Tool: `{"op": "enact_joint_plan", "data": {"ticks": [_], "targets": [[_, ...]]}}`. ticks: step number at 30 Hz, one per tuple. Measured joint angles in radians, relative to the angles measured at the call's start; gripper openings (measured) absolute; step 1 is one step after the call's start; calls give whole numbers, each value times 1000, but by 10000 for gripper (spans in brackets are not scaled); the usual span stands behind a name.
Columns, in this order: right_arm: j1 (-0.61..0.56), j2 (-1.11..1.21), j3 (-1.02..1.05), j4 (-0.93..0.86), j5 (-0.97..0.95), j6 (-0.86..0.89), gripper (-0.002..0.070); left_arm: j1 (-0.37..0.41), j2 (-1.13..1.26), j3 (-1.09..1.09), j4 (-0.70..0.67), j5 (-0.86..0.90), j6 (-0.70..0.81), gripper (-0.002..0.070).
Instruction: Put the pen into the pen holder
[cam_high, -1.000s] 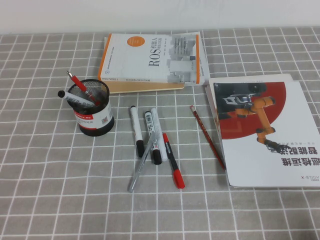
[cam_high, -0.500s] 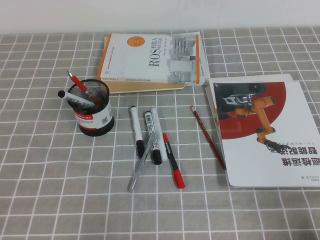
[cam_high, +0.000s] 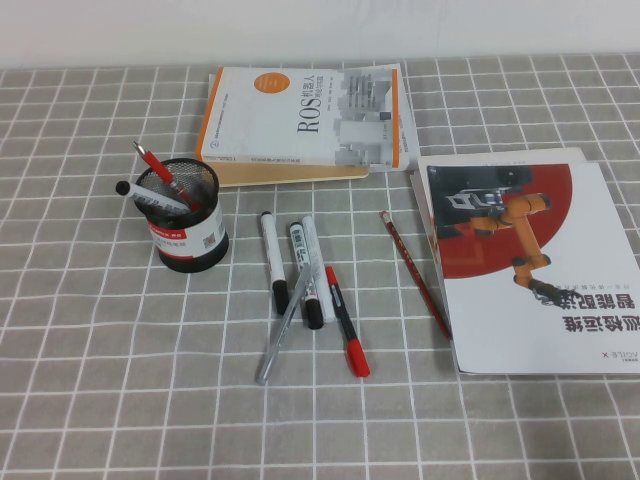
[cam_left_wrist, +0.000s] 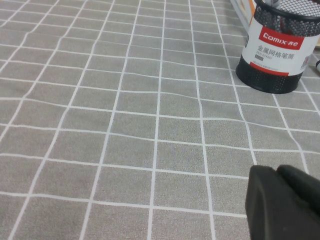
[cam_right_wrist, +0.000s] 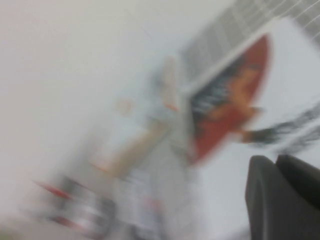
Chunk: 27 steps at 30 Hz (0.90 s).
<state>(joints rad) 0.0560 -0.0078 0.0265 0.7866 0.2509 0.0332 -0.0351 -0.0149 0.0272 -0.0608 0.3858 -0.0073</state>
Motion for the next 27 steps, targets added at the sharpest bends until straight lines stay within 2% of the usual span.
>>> {"op": "enact_joint_plan", "data": {"ticks": [2, 4, 17, 22, 27], "targets": [[0, 0, 0, 187, -24, 0, -12, 2, 0, 0, 0, 0, 0, -5], [0, 0, 0, 262, -27, 0, -12, 2, 0, 0, 0, 0, 0, -5], [0, 0, -5, 291, 22, -67, -12, 3, 0, 0, 0, 0, 0, -5], [0, 108, -159, 136, 215, -134, -12, 4, 0, 0, 0, 0, 0, -5], [0, 425, -401, -172, 504, -150, -12, 4, 0, 0, 0, 0, 0, -5]]}}
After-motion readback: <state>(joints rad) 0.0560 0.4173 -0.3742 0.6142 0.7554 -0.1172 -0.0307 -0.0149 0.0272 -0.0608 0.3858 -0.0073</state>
